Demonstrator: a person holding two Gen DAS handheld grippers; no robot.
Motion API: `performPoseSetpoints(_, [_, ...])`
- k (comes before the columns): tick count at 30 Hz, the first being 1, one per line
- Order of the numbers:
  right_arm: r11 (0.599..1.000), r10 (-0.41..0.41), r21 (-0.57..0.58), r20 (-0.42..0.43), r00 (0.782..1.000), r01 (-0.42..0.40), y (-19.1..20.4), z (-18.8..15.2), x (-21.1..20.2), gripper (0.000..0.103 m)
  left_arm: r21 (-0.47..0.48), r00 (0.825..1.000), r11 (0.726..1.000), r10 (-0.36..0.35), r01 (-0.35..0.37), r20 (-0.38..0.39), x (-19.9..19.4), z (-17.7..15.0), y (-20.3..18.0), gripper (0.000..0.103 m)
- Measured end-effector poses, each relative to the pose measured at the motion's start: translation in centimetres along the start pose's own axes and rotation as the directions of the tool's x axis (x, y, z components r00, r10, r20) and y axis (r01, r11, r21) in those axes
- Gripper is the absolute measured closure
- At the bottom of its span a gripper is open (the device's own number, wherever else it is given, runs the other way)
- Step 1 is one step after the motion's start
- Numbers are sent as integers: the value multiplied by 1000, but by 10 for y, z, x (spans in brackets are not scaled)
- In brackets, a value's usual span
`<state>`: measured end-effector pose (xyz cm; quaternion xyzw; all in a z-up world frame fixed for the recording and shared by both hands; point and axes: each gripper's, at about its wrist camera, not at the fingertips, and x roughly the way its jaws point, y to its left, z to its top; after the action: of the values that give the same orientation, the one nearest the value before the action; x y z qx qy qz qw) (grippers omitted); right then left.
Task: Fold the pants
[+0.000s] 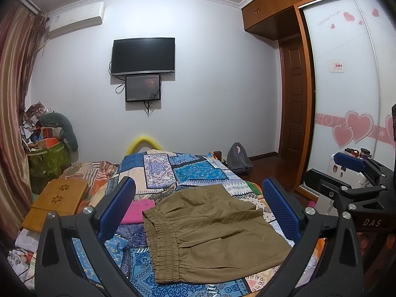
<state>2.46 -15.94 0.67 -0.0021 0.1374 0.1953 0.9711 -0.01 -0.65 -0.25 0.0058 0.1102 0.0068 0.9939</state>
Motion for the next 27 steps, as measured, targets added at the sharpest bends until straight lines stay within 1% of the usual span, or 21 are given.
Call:
performPoseSetpoints(8, [1000,0,-2,-1,1000,0,1,1,0,0,5,1000,1000,-1,1,6,0,0,-1,0])
performPoseSetpoints(17, [1000,1,-3,-19,1000,-1,0,2,4,0,1,1000,1000,7,-7,-11,5,-3,-1,0])
performPoseSetpoints(23, [1000,-3,8,-51,999,3,-8,-2,20,0,-1,999,1000,23,-23,-33,20,-7,1,0])
performPoseSetpoints(27, [999,-24,19,-82,996,26,-20,-6,37,0,-19,998,1000,21,-22,-62,39,-10,5,0])
